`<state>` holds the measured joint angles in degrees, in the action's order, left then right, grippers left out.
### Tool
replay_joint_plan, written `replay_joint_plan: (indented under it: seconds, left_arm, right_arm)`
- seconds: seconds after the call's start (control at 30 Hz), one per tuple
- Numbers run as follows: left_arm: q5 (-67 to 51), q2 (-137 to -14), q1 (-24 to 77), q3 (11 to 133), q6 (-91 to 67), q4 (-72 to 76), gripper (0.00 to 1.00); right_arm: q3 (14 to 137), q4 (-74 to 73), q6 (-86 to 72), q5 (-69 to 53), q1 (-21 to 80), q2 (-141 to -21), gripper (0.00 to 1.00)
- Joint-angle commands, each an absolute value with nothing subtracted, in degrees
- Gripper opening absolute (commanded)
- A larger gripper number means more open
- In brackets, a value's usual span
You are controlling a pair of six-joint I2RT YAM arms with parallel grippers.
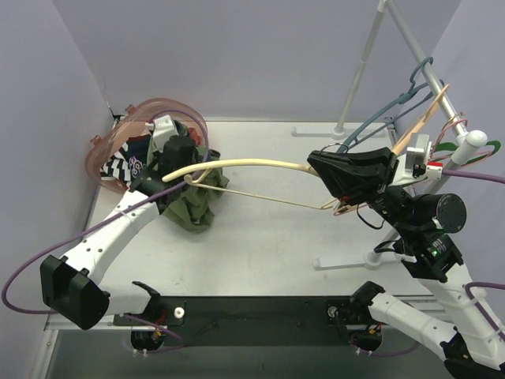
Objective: Remove the tank top from the hanger
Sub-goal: Pick up the tank top from the center of the board, then place the tank top in the bin.
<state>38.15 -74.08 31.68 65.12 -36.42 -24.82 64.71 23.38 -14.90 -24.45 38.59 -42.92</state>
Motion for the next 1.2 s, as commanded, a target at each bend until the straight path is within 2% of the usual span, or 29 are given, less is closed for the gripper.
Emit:
replay_joint_plan:
  seconds: [0.0, 0.37, 0.53, 0.7, 0.83, 0.97, 1.0, 1.17]
  left_arm:
    - [39.82, -73.74, 25.33, 73.64, -26.57, -21.63, 0.00]
    - [37.89, -85.95, 8.62, 100.52, -14.86, -18.63, 0.00]
    - [39.90, -95.42, 5.63, 120.18, -9.85, -23.28, 0.00]
    - [38.60, -102.65, 4.75, 130.51, -8.60, -29.95, 0.00]
    - [30.78, -100.65, 5.01, 122.82, -14.66, -30.77, 0.00]
    - [26.90, -93.62, 5.54, 102.70, -19.85, -22.70, 0.00]
    - [26.37, -92.47, 5.36, 94.22, -20.56, -19.11, 0.00]
    - [17.42, -92.37, 2.38, 80.44, -27.06, -14.69, 0.00]
  right_arm:
    - [66.36, 30.50, -15.20, -25.14, 39.02, -43.86, 0.00]
    - [68.55, 29.27, -14.06, -25.49, 39.11, -47.28, 0.00]
    - [71.01, 27.60, -13.45, -25.75, 39.11, -49.48, 0.00]
    - [71.19, 27.07, -12.83, -25.49, 39.20, -49.66, 0.00]
    - [70.23, 27.51, -12.83, -25.14, 39.29, -50.01, 0.00]
    - [69.44, 28.03, -13.45, -25.14, 39.55, -50.62, 0.00]
    - [69.52, 28.04, -13.71, -25.22, 39.46, -50.71, 0.00]
    - [69.35, 27.77, -14.68, -26.10, 39.99, -51.07, 0.00]
